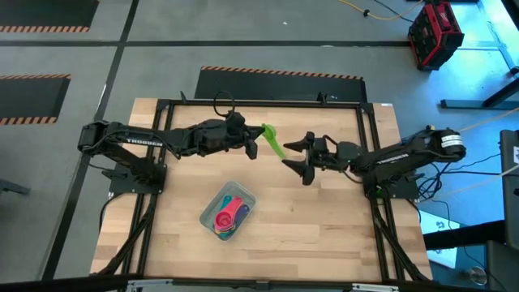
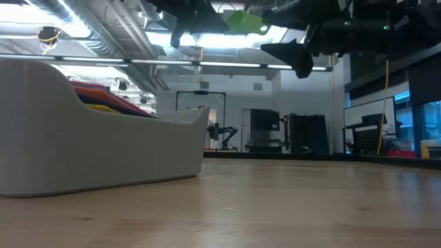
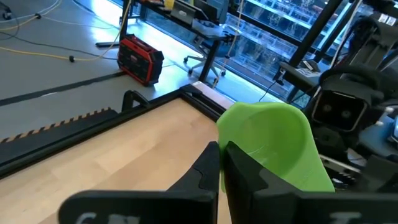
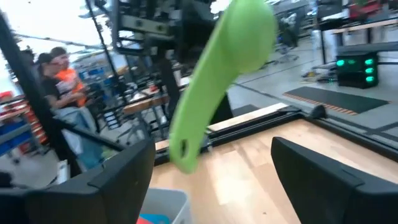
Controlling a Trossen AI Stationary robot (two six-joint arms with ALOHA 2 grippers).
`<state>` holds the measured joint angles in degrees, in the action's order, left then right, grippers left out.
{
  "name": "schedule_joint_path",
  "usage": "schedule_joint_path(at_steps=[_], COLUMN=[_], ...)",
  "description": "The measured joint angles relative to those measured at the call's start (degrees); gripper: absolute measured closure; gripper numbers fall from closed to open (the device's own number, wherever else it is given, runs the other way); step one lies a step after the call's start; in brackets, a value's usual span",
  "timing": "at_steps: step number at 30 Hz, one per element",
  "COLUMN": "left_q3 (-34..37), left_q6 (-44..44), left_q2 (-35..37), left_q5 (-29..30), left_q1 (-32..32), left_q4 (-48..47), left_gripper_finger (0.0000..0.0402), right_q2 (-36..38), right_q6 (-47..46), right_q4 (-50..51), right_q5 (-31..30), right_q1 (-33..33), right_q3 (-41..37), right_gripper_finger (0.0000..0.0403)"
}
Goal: Nest measuring cups in basket
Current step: Stack the green measuring cup into the red measuring cup in the grey bin
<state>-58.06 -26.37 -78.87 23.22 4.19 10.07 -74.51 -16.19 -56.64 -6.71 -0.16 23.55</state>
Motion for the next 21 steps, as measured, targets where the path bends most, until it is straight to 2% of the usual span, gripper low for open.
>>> schedule_joint_path(at_steps=[7,21], left_q3=[0.00,0.00], left_q6=[-0.02,-0.11], left_q2=[0.00,0.00], left_q5=[-0.01,0.27], left_q1=[0.00,0.02], left_q4=[-0.04,-0.11], left_gripper_finger=[0.0399,0.0399], right_q2=[-3.12,-3.18], right_q6=[0.14,0.38], right_q4=[-4.91,-5.88], right_q5=[-1.81,-1.65], right_q1=[-0.02,0.02], right_q3=[0.00,-0.02], right_gripper_finger=[0.0083,0.0087])
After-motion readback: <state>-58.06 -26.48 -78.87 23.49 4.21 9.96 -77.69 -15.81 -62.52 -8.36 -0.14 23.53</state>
